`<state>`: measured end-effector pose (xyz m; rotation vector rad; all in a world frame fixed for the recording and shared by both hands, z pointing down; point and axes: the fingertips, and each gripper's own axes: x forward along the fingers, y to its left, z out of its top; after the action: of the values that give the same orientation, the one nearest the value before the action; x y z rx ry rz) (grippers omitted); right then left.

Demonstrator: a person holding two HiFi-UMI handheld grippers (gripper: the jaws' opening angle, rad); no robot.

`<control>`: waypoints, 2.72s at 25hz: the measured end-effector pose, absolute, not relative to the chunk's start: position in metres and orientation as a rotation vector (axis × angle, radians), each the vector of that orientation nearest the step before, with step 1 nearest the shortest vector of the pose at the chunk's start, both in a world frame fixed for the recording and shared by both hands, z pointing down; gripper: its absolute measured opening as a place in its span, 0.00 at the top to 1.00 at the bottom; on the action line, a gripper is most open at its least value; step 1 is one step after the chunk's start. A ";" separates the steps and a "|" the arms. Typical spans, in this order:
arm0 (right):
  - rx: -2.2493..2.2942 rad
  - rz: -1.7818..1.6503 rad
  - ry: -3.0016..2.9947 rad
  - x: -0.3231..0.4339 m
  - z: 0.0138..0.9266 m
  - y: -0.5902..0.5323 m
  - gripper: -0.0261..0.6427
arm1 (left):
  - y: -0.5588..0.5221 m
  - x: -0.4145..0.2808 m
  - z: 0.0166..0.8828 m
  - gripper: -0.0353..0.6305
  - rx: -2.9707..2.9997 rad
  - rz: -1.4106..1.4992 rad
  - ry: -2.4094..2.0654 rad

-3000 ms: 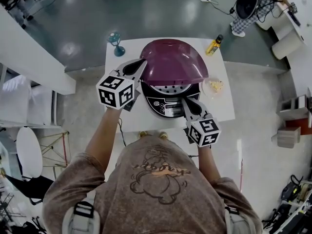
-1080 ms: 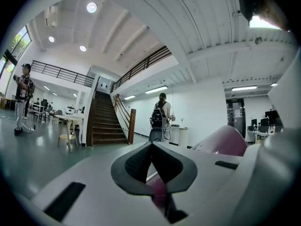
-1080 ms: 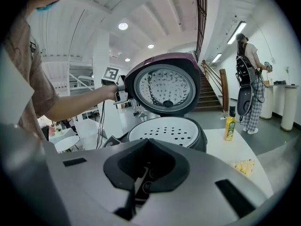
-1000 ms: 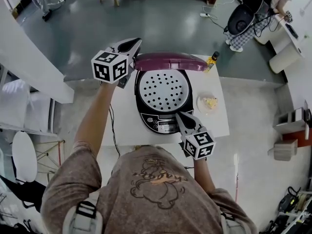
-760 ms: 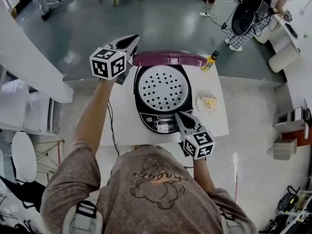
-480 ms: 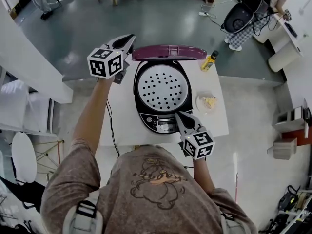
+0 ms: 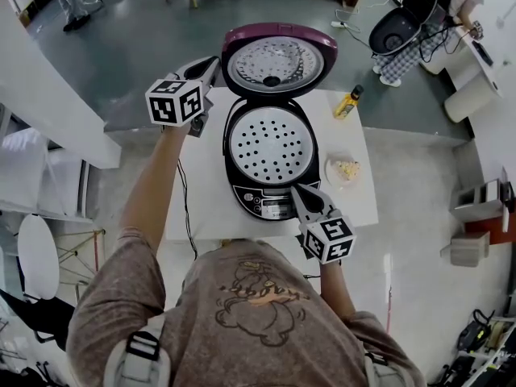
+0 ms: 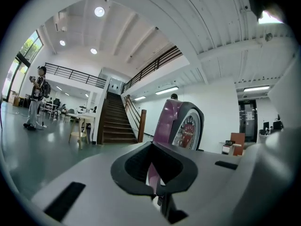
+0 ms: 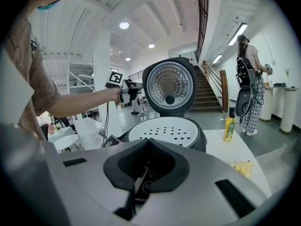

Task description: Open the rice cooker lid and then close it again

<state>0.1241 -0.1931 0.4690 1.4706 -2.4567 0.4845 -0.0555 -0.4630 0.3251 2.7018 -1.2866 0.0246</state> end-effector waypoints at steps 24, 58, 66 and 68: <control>1.466 0.470 -2.444 0.123 0.472 -0.193 0.95 | -0.427 -0.051 0.293 0.47 2.890 -0.162 -1.113; 1.474 0.457 -2.444 0.125 0.472 -0.193 0.95 | -0.441 -0.007 0.294 0.41 2.904 -0.158 -0.914; 1.469 0.459 -2.448 0.124 0.471 -0.193 0.95 | -0.419 -0.007 0.295 0.40 2.927 -0.151 -0.865; 1.470 0.459 -2.446 0.124 0.471 -0.193 0.95 | -0.413 -0.007 0.295 0.40 2.929 -0.153 -0.842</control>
<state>0.1238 -0.1930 0.4714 1.4703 -2.4464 0.4590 -0.0073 -0.4127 0.2954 2.9287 -0.8424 -0.1529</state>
